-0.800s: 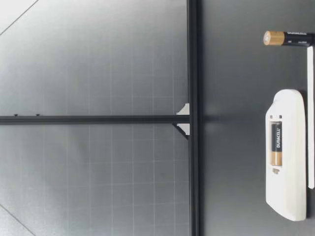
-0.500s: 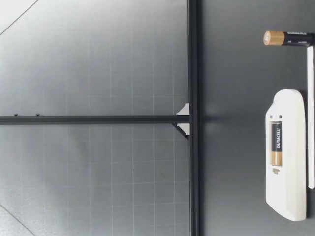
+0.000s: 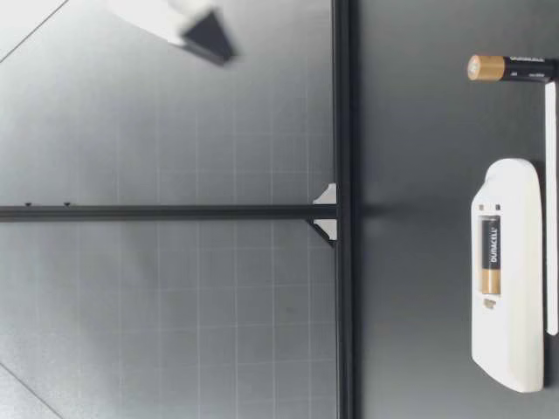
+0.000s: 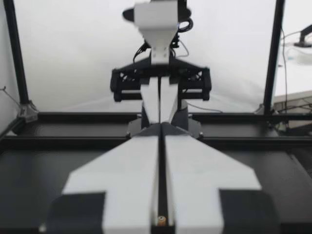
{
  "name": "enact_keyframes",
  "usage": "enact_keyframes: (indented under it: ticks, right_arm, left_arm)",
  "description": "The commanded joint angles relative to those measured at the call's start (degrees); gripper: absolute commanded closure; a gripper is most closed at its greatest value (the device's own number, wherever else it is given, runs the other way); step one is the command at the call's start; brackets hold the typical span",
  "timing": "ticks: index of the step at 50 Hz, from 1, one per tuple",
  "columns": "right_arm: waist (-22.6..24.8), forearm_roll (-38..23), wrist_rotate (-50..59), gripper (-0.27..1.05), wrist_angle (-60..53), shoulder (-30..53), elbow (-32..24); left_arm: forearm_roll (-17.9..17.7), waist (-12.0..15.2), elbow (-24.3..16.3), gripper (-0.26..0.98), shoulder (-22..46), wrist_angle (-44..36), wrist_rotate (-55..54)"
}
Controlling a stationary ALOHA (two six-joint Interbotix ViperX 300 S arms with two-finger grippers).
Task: Place the battery into the slot of the remote controller.
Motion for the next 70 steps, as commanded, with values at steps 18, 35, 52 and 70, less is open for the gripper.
enact_keyframes:
  ticks: [18, 35, 52, 70]
  right_arm:
    - [-0.5, 0.0, -0.4, 0.69, 10.9, 12.1, -8.8]
    - [-0.3, -0.1, -0.7, 0.26, 10.5, 16.2, -9.3]
    - [0.4, -0.1, -0.8, 0.26, 10.1, 20.8, -9.7]
    - [0.4, -0.1, -0.7, 0.26, 10.0, 23.4, -9.7]
  left_arm:
    - [-0.1, 0.2, -0.6, 0.89, 0.7, -0.5, 0.1]
    - [-0.1, 0.1, -0.5, 0.89, 0.9, -0.5, 0.1]
    - [-0.1, 0.2, 0.1, 0.89, 0.9, -0.6, 0.0]
    - [-0.1, 0.2, 0.1, 0.89, 0.8, -0.5, -0.1]
